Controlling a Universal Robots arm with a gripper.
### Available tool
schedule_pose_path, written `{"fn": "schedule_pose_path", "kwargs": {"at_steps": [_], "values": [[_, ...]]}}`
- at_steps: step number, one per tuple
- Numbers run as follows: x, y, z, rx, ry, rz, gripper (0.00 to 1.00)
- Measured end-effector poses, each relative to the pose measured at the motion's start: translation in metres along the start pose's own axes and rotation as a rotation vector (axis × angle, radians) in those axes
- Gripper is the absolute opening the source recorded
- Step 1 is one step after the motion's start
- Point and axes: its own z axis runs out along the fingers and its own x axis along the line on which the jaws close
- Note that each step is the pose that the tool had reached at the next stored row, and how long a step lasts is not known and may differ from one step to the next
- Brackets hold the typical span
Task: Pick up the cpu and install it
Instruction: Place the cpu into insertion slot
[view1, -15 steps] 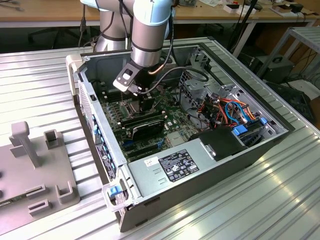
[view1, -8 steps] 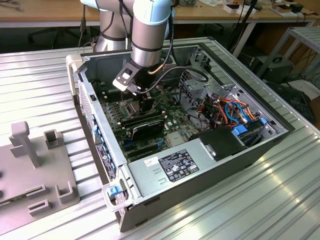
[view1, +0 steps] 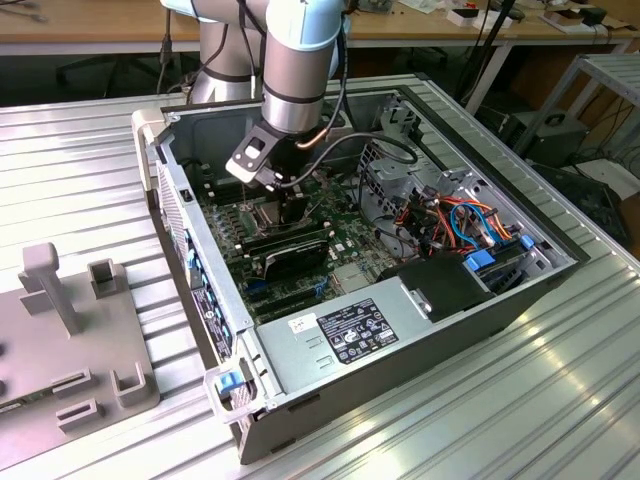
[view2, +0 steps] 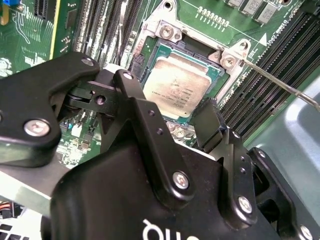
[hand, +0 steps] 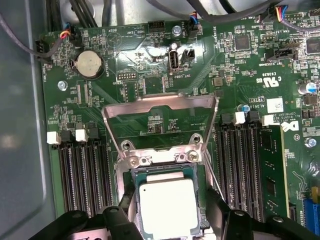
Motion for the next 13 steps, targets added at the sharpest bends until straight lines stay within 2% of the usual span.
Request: {"fn": "schedule_pose_path", "kwargs": {"at_steps": [5,8,10,11,13], "values": [[0.0001,0.0003,0.0001,-0.0012,0.0079,-0.058,0.67],[0.0001,0.0003,0.0001,-0.0011,0.0081,-0.059,0.67],[0.0001,0.0002,0.0,-0.0007,0.0136,-0.059,0.67],[0.0003,0.0001,0.0001,-0.0005,0.0187,-0.058,0.67],[0.0003,0.0001,0.0001,-0.0005,0.0201,-0.058,0.67]]}}
